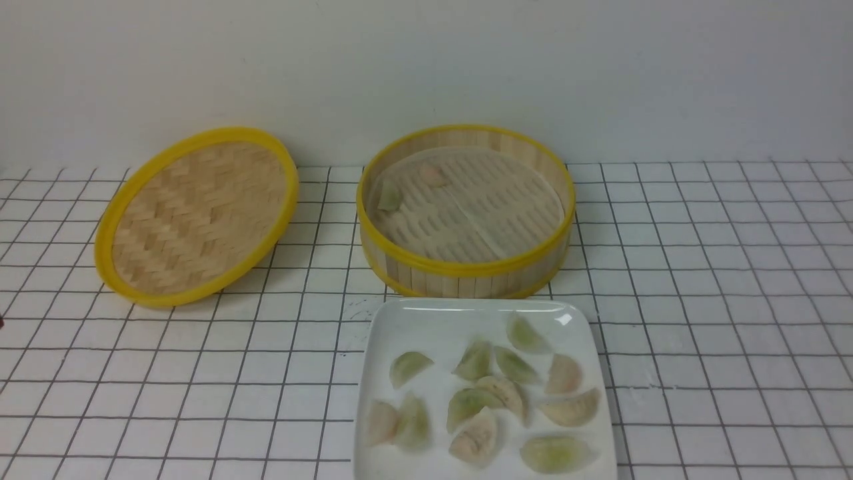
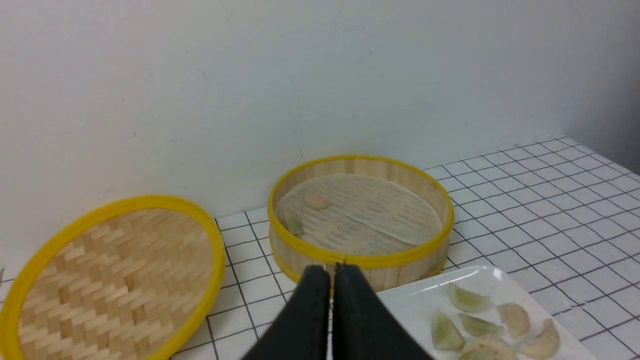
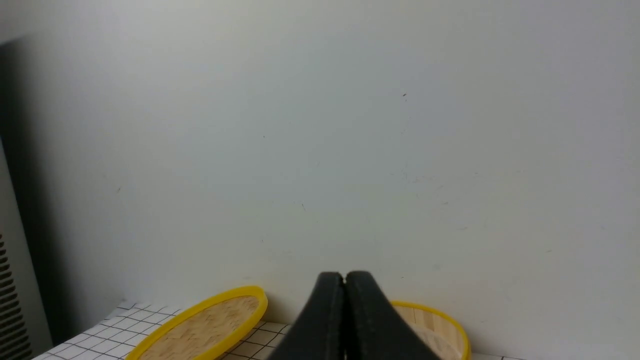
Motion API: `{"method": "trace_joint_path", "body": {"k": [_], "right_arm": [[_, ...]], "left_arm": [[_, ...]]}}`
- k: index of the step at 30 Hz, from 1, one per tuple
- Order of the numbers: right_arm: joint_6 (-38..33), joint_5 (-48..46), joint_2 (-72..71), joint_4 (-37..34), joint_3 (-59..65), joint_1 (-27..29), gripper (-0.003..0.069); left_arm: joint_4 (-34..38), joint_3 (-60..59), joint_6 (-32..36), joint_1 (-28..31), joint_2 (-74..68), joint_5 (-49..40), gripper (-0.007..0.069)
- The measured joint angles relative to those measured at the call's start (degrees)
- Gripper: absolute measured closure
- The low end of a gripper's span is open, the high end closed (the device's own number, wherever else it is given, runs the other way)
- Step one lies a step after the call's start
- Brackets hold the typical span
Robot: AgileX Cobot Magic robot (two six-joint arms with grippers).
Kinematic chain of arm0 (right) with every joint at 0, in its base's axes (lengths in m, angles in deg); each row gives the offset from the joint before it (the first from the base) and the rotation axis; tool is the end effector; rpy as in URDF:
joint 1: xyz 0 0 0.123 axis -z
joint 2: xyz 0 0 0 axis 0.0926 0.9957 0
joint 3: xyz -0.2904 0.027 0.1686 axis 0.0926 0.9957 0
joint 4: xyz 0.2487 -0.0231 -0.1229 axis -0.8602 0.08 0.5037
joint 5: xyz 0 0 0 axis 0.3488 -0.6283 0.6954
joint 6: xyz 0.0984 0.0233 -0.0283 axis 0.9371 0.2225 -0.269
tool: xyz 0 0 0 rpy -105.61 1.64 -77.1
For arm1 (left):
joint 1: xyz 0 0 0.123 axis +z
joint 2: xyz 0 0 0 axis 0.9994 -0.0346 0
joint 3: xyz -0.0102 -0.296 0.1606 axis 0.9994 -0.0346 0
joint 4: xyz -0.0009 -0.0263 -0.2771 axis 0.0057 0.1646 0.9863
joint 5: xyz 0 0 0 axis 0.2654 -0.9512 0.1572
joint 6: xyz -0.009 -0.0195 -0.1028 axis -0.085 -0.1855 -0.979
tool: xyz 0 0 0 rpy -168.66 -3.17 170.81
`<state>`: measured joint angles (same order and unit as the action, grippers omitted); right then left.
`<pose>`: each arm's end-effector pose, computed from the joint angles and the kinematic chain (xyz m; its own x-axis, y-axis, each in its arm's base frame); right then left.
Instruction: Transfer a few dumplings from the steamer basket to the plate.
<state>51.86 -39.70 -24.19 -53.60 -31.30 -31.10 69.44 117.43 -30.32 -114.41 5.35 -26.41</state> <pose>0.0105 0.0051 0.3081 0.0507 0.2130 -0.9757 -0.4501 0.8770 0.1681 0.0384 -0.0157 0.3689 -0.1481 0.0014 -0.9890 0.4098 0.9102 -0.0601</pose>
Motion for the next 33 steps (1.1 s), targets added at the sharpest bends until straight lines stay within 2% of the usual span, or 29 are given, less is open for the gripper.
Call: {"method": "trace_joint_path", "body": {"k": [8, 11, 13, 14, 15, 21, 26, 33], "right_arm": [[0.0, 0.0, 0.0, 0.0, 0.0, 0.0, 0.0673], [0.0, 0.0, 0.0, 0.0, 0.0, 0.0, 0.0673], [0.0, 0.0, 0.0, 0.0, 0.0, 0.0, 0.0673], [0.0, 0.0, 0.0, 0.0, 0.0, 0.0, 0.0673], [0.0, 0.0, 0.0, 0.0, 0.01, 0.0, 0.0673], [0.0, 0.0, 0.0, 0.0, 0.01, 0.0, 0.0673], [0.0, 0.0, 0.0, 0.0, 0.01, 0.0, 0.0673], [0.0, 0.0, 0.0, 0.0, 0.01, 0.0, 0.0673]], "left_arm": [[-0.23, -1.11, 0.24, 0.0, 0.49, -1.64, 0.0631], [0.1, -3.76, 0.79, 1.88, 1.86, 0.32, 0.0631], [2.22, -9.54, 2.14, 7.71, 4.79, 4.42, 0.0631], [2.44, -10.07, 2.47, 8.22, 5.06, 5.07, 0.0631], [3.97, -14.48, 3.94, 12.47, 7.01, 7.42, 0.0631], [6.23, -29.44, 9.28, 22.87, 15.2, 11.88, 0.0631], [6.5, -36.22, 10.56, 23.97, 17.12, 10.82, 0.0631], [6.79, -36.41, 10.75, 23.97, 17.12, 9.0, 0.0631]]}}
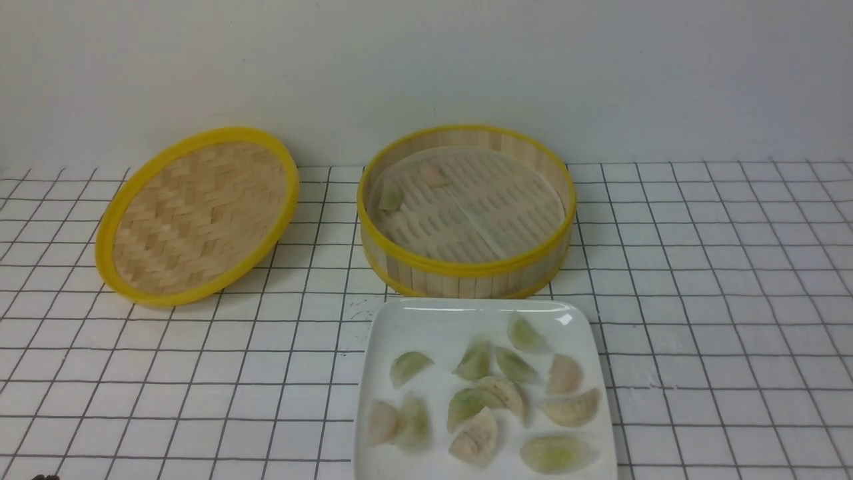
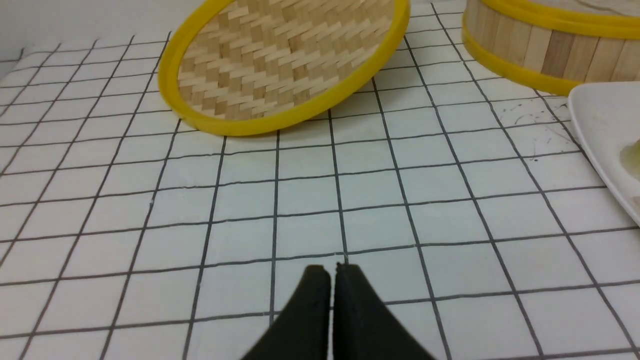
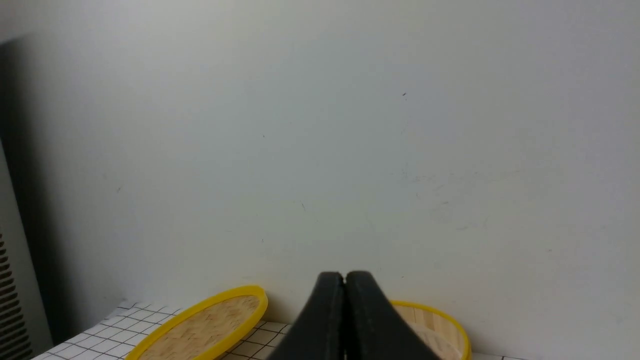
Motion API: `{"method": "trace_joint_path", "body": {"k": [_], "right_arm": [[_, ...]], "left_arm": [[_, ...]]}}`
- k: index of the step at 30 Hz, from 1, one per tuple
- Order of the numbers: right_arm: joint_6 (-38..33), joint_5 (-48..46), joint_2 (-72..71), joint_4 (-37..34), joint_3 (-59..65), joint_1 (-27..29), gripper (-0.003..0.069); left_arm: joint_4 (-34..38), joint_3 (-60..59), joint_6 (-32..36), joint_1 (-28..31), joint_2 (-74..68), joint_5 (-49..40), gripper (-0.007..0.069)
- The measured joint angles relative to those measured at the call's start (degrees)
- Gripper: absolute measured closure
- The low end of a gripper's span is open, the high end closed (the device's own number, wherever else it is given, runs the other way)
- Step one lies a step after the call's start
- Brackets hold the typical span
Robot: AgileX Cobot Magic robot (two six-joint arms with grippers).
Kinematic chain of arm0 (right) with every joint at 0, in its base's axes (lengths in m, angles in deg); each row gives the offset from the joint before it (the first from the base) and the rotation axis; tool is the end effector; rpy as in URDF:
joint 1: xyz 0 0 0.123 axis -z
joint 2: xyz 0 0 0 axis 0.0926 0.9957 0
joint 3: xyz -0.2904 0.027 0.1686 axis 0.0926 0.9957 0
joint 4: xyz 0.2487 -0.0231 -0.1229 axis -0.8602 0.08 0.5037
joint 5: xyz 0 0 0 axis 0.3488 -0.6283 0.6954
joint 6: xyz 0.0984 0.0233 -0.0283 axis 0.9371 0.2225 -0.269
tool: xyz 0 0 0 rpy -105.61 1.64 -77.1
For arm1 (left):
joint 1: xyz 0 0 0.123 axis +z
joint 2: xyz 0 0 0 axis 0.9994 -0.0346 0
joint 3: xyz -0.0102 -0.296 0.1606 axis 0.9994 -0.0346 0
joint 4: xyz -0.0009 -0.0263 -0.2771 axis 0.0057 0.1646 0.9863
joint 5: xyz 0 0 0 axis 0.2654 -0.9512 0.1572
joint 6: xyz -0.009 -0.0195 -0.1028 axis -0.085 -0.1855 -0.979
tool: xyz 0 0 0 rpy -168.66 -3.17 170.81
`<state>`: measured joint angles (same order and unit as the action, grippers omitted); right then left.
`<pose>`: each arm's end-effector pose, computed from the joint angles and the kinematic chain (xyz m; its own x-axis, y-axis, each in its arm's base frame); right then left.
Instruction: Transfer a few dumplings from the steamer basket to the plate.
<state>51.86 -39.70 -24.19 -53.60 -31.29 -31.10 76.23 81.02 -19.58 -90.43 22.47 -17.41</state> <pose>0.0105 0.0051 0.3081 0.0505 0.2130 -0.9758 -0.4501 0.8770 0.1681 0.0402 -0.0042 0.1646 -0.3089 0.0300 -0.9506 0.0696 0.9975 0.0088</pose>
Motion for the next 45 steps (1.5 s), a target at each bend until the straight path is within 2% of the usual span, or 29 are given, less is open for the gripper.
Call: {"method": "trace_joint_path", "body": {"k": [24, 29, 32, 36, 37, 41, 45], "right_arm": [[-0.16, 0.13, 0.0, 0.0, 0.75, 0.0, 0.0673], [-0.23, 0.18, 0.0, 2.93, 4.74, 0.29, 0.0673], [-0.26, 0.18, 0.0, 4.02, 8.07, 4.57, 0.0673], [-0.14, -0.57, 0.0, 4.09, 16.1, 19.21, 0.0673], [-0.14, -0.73, 0.0, 4.09, 18.03, 21.14, 0.0673], [0.52, -3.63, 0.0, 4.09, 20.97, 26.35, 0.0673], [0.66, -4.39, 0.0, 4.09, 20.87, 26.94, 0.0673]], "left_arm": [[0.11, 0.0, 0.0, 0.0, 0.0, 0.0, 0.0631], [0.11, 0.0, 0.0, 0.0, 0.0, 0.0, 0.0631], [0.11, 0.0, 0.0, 0.0, 0.0, 0.0, 0.0631], [0.13, 0.0, 0.0, 0.0, 0.0, 0.0, 0.0631], [0.13, 0.0, 0.0, 0.0, 0.0, 0.0, 0.0631], [0.13, 0.0, 0.0, 0.0, 0.0, 0.0, 0.0631], [0.13, 0.0, 0.0, 0.0, 0.0, 0.0, 0.0631]]}}
